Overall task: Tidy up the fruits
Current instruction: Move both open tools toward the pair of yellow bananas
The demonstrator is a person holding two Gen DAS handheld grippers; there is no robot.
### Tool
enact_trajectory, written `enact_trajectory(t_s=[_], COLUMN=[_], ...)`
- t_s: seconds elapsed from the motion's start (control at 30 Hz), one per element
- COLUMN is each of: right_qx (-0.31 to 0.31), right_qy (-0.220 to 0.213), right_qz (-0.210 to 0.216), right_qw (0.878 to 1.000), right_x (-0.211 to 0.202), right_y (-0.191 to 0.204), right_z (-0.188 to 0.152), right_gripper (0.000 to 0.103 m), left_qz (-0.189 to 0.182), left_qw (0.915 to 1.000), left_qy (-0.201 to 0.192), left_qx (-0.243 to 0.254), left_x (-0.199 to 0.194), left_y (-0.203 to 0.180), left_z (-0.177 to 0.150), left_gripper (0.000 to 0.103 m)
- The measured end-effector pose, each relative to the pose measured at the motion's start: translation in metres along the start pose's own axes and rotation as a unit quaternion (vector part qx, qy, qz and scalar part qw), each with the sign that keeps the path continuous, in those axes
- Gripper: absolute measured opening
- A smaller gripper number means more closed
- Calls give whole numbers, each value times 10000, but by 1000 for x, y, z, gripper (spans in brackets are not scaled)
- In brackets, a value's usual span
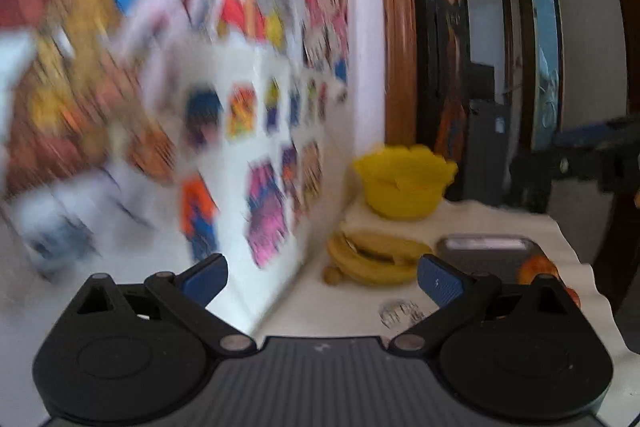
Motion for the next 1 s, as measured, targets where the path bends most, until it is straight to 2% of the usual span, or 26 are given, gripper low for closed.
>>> enact_trajectory(t_s=[0.07,0.17,0.3,0.43,0.53,0.8,0.93,1.0], right_qx=[-190,-437,-654,-877,-1165,-1621,-1917,-2087], right_qy=[65,180,456,707,869,729,657,650], right_qz=[-26,17,-27,-13,-20,-132,-261,-236], right_qw=[9998,9989,9968,9936,9894,9840,9789,9755], right_x=[13,37,77,117,141,164,180,187], right_y=[-7,-19,-40,-56,-61,-61,-54,-49], right_z=[-5,-13,-25,-35,-42,-52,-52,-53], right_gripper=[102,102,102,102,98,94,90,88], left_qz=[-141,-137,77,76,-43,286,121,88], left_qw=[9998,9991,9979,9971,9962,9912,9868,9855], left_qy=[161,393,637,755,857,1146,1263,1292], left_qx=[27,-5,-27,-3,-168,-601,-1005,-1094], left_x=[21,49,87,117,140,190,207,214], left_y=[-8,-13,-12,-13,-14,-14,-15,-16], left_z=[-10,-19,-24,-26,-24,-11,-12,-12], left_gripper=[103,103,103,103,103,102,101,97])
Point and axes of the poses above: each gripper's, at about its wrist camera, not at the fingertips, and x roughly the way its jaws point, y to its left, z to its top, the point moved 10 cm from there along x, roughly the way its jaws point, and after that the axes turned 8 degrees about y, right-handed, at the moved point
